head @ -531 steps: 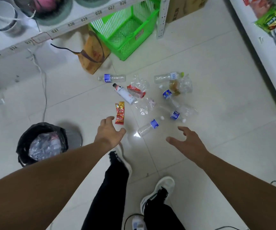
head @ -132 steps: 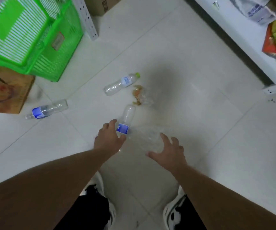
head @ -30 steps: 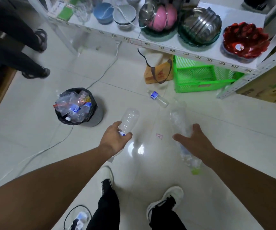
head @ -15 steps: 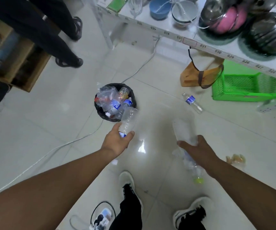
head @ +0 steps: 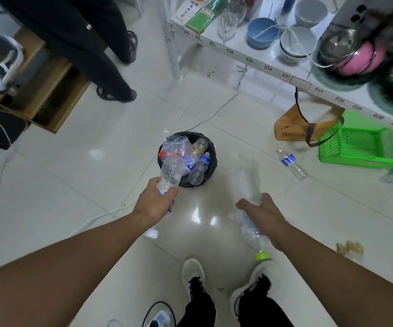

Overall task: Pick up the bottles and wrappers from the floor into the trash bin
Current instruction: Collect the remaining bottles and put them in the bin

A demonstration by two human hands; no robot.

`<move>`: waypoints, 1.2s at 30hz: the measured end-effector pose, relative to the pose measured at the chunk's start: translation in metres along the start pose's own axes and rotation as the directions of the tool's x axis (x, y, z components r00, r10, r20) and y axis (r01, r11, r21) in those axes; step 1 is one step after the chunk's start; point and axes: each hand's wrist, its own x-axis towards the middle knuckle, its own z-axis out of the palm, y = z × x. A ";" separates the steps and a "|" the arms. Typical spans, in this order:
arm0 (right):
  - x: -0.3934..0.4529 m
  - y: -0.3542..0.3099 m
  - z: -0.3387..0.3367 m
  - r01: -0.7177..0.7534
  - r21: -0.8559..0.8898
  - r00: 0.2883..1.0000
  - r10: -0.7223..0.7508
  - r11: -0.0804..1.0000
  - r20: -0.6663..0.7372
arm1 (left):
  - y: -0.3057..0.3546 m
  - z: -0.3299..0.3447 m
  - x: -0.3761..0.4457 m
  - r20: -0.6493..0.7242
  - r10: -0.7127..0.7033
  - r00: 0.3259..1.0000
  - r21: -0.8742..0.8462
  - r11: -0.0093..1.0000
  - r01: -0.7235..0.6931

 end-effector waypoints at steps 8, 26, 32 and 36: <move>0.044 -0.009 0.011 -0.025 -0.024 0.999 0.026 0.999 0.032 | 0.002 0.023 0.032 0.013 0.022 1.000 0.023 0.999 -0.023; 0.116 -0.024 -0.024 -0.146 0.145 0.988 0.137 0.979 0.069 | 0.055 0.044 0.093 -0.041 -0.063 0.997 0.106 0.992 0.067; 0.131 -0.043 0.008 -0.181 0.157 0.983 0.174 0.971 0.060 | 0.060 0.036 0.146 0.009 -0.024 1.000 0.160 0.987 0.022; 0.148 -0.054 0.044 -0.193 0.175 0.981 0.190 0.965 0.037 | 0.057 0.039 0.187 0.067 0.020 0.998 0.207 0.978 -0.034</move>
